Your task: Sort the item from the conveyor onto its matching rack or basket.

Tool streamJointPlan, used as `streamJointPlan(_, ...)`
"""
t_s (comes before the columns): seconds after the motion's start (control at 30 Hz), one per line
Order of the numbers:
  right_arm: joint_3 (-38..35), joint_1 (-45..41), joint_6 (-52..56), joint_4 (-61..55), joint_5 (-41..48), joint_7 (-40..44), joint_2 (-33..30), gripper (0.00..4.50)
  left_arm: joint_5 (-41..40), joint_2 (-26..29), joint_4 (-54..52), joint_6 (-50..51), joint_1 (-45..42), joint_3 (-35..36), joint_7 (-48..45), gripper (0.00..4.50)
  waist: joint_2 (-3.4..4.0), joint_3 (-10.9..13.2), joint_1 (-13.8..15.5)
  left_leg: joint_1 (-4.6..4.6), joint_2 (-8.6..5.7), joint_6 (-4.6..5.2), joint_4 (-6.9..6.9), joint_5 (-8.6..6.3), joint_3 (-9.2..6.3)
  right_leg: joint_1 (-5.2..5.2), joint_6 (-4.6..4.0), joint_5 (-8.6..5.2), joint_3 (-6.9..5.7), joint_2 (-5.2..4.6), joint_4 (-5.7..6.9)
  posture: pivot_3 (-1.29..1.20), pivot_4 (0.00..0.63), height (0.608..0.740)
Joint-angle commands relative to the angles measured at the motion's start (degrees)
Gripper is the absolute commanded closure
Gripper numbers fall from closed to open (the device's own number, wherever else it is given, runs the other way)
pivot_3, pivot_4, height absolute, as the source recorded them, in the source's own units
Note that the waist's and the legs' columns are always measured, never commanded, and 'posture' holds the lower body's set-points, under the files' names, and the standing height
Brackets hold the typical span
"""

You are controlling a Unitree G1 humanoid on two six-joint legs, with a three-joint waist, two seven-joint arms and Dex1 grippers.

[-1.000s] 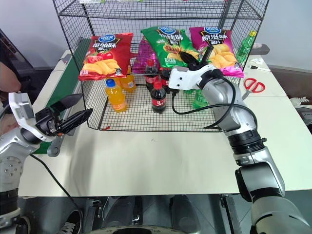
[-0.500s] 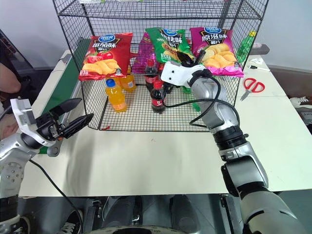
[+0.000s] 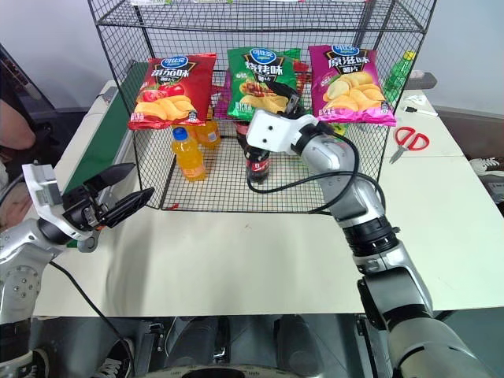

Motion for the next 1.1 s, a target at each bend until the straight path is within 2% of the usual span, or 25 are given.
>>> streamJointPlan(0.03, -2.49, 0.76, -2.26, -6.05, 5.42, 2.20, -0.47, 0.64, 0.28, 0.10, -1.21, -1.23, -0.01, -0.09, -0.64, 0.00, 0.01, 0.01, -0.14, 0.00, 0.01, 0.00, 0.00, 0.00, 0.00, -0.01, 0.00, 0.00, 0.01, 0.01, 0.01, 0.00, 0.150, 0.739)
streamJointPlan(0.37, -11.93, 10.18, 10.36, -21.40, 36.18, 12.72, 1.80, 0.64, 0.81, 1.18, -1.31, -0.77, 1.69, 0.37, -0.61, 0.00, 0.00, 0.00, 0.14, 0.01, 0.02, 0.02, -0.01, -0.01, -0.03, 0.05, 0.00, 0.00, -0.03, -0.01, -0.02, 0.00, 0.150, 0.739)
streamJointPlan(0.47, -16.54, 17.41, 15.17, -24.76, 45.23, 17.12, -1.19, 0.64, 1.52, 2.57, -2.56, 0.46, 3.91, 1.76, 1.02, 0.00, 0.00, 0.00, 0.29, 0.00, 0.03, 0.04, -0.02, -0.02, -0.08, 0.09, 0.00, 0.00, -0.07, -0.01, -0.09, 0.00, 0.150, 0.739)
streamJointPlan(0.6, -25.61, 27.10, 26.01, -27.39, 64.11, 24.38, -6.89, 0.64, 0.81, 5.72, -2.53, 1.76, 8.34, 5.59, 0.26, 0.00, 0.02, 0.02, 0.29, 0.00, 0.02, 0.10, -0.05, -0.07, -0.08, 0.19, 0.00, 0.00, -0.07, -0.06, -0.24, 0.00, 0.150, 0.739)
streamJointPlan(0.73, -27.06, 34.00, 19.65, -22.98, 58.97, 30.79, -12.17, 0.64, 0.86, 8.20, 0.10, 2.48, 11.25, 8.49, -1.94, 0.00, 0.04, 0.01, 0.00, 0.12, 0.03, 0.11, -0.08, -0.07, -0.08, 0.27, -0.02, 0.00, -0.06, -0.06, -0.23, 0.00, 0.150, 0.739)
streamJointPlan(0.8, -27.84, 37.10, 19.05, -22.37, 59.74, 33.14, -13.18, 0.12, 0.47, 8.16, 0.00, 3.32, 12.21, 8.75, -1.98, 0.00, 0.04, 0.01, 0.11, 0.21, 0.03, 0.11, -0.09, -0.07, -0.08, 0.37, -0.03, -0.01, -0.07, -0.06, -0.25, 0.00, 0.150, 0.739)
streamJointPlan(0.83, -27.65, 38.38, 17.85, -22.21, 58.98, 34.15, -13.77, 0.05, 0.68, 8.21, -0.30, 3.53, 12.87, 8.58, -2.03, 0.00, 0.03, 0.01, 0.10, 0.20, 0.03, 0.11, -0.10, -0.07, -0.08, 0.37, -0.04, -0.01, -0.07, -0.06, -0.27, 0.00, 0.150, 0.739)
streamJointPlan(1.0, -26.27, 42.25, 11.24, -20.10, 53.52, 37.78, -16.09, 0.05, 5.60, 8.43, -0.06, 0.66, 12.79, 7.55, -1.08, 0.00, 0.03, 0.00, 0.33, 0.17, 0.01, 0.11, -0.10, -0.07, -0.08, 0.35, -0.03, -0.01, -0.06, -0.07, -0.29, 0.00, 0.150, 0.739)
streamJointPlan(1.1, -26.52, 40.50, 10.91, -18.06, 54.13, 37.96, -16.33, 0.05, 7.82, 8.73, 1.63, -1.11, 12.44, 7.97, -1.56, 0.00, 0.03, 0.00, 0.39, 0.19, 0.01, 0.11, -0.09, -0.07, -0.08, 0.38, -0.03, 0.00, -0.06, -0.07, -0.28, 0.00, 0.150, 0.739)
